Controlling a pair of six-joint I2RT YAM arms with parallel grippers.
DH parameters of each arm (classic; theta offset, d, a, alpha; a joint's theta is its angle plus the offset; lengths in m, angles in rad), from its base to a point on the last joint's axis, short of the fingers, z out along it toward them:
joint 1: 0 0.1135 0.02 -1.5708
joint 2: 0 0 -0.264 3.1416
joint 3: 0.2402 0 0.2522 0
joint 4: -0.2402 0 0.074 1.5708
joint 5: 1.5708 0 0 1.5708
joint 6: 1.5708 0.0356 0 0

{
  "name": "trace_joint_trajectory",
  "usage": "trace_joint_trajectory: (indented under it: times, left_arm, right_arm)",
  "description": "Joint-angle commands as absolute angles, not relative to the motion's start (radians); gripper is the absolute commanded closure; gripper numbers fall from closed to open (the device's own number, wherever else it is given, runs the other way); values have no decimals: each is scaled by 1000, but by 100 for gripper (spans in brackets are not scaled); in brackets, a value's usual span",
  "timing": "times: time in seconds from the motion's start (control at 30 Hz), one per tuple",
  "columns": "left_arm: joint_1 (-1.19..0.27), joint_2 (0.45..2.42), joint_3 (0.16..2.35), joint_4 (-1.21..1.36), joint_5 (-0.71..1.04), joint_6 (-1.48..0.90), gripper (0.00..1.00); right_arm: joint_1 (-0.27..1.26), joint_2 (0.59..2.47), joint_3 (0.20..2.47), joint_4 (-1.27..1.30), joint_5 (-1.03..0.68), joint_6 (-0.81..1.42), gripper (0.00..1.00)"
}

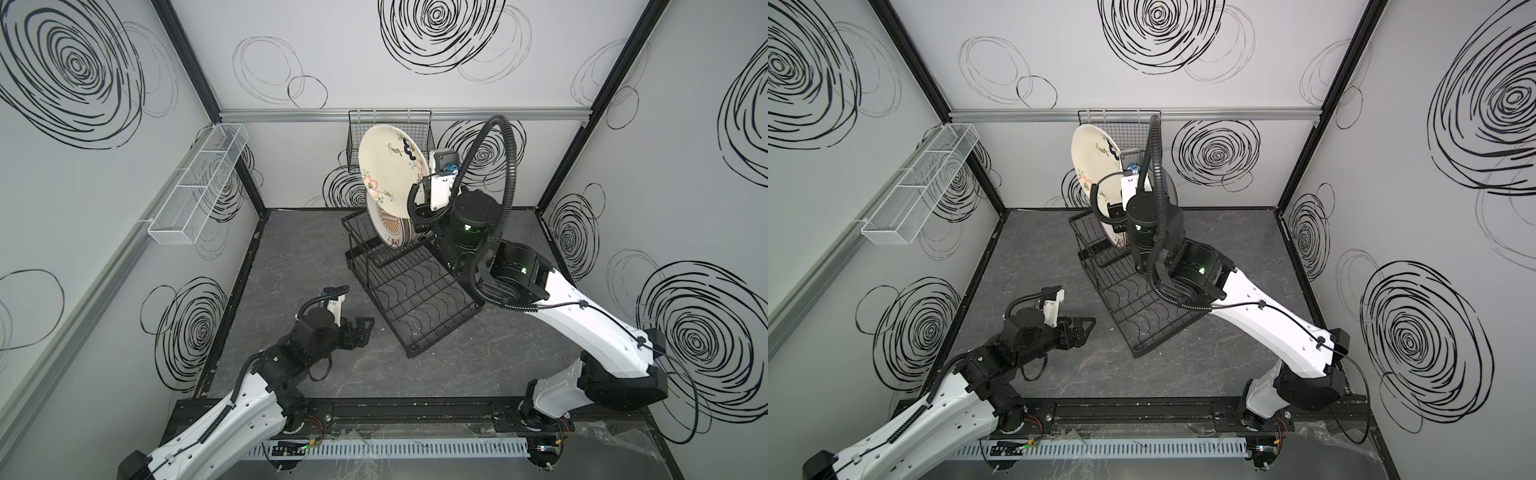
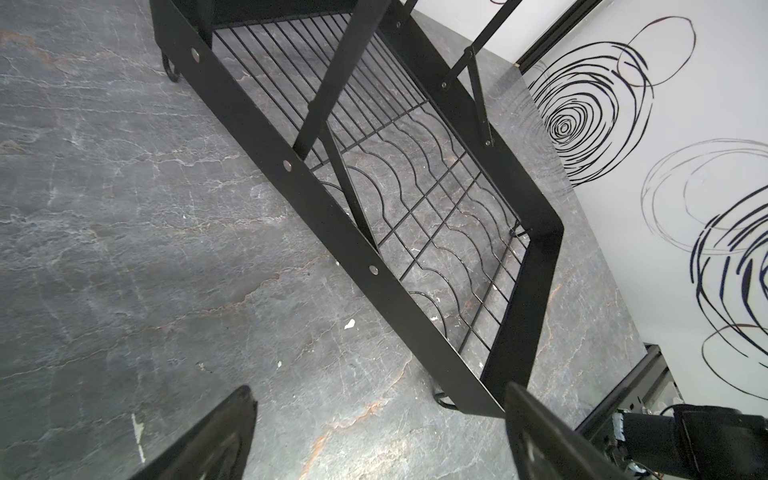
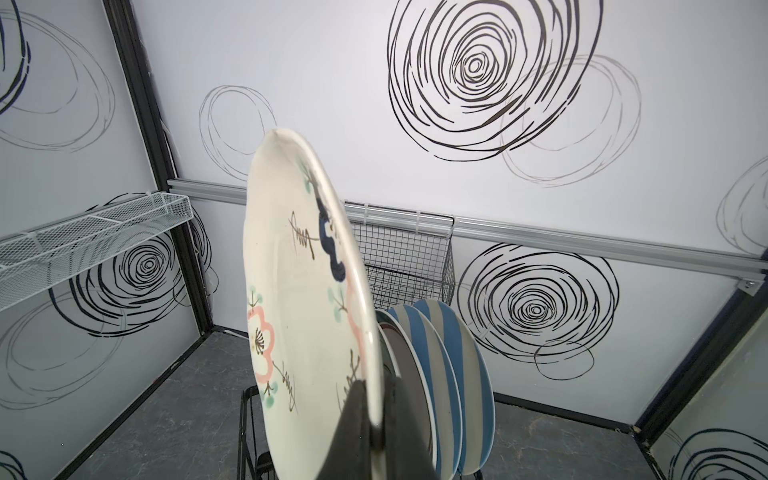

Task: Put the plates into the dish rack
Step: 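Lift the cream floral plate and carry it over the rack with the right gripper, then lower the cream floral plate into the front rack slot with the right gripper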

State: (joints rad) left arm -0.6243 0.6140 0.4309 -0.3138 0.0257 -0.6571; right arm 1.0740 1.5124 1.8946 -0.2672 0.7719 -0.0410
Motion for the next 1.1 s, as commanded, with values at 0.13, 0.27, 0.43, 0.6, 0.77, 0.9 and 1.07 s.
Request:
trace_joint_trajectory:
  times: [0.13,0.27,0.43,0.6,0.77,0.9,1.07]
  left_arm:
    - [-593,612,483,-334,35,-639,4]
    - [-579,616,479,-329,40,-637,4]
    - [-577,605,459,-315,10,-640,4]
    - [-575,616,454,-307,20,-640,4]
    - [-575,614,454,-307,23,-638,4]
    - [-574,609,455,-307,25,-640,4]
    - [-574,606,456,-310,22,-640,4]
  right_arm:
    - [1110,1495,1805,-54,897,-47,100]
    - [1120,1509,1761,-49,913,-25,100]
    - [1130,1535,1723,-29,953,-33,100]
    - [1130,1574,1700,-17,1001,-48,100]
    - [1131,1587,1661,14,1022,-58,100]
    - [1122,1604,1649,14,1019,-43,100]
    - [1108,1619,1644,10,1019,-29,100]
